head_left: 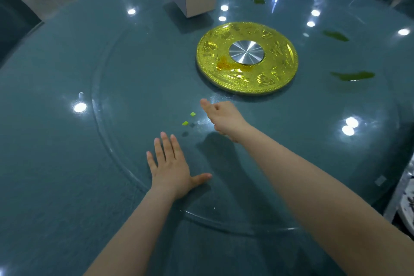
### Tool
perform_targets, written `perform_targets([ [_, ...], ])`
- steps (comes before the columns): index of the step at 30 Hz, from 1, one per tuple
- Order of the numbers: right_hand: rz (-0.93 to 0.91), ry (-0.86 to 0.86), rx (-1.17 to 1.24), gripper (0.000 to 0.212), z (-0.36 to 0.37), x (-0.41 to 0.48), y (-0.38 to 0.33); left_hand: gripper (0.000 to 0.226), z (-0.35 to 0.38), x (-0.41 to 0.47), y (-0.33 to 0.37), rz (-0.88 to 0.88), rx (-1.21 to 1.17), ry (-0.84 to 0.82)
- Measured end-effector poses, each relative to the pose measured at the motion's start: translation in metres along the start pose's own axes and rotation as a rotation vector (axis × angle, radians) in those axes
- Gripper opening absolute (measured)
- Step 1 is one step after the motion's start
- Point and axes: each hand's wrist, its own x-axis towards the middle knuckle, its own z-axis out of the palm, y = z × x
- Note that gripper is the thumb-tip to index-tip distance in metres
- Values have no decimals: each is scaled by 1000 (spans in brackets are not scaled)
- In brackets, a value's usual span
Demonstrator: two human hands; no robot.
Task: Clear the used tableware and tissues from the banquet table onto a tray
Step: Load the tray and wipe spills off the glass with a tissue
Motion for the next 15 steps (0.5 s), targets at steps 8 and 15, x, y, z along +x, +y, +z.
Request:
perform_targets([
  [8,-312,86,-1005,68,36,35,-20,144,0,0,0,2,-1,20],
  [15,-581,10,-1264,73,36,34,-13,145,3,1,0,-1,0,38],
])
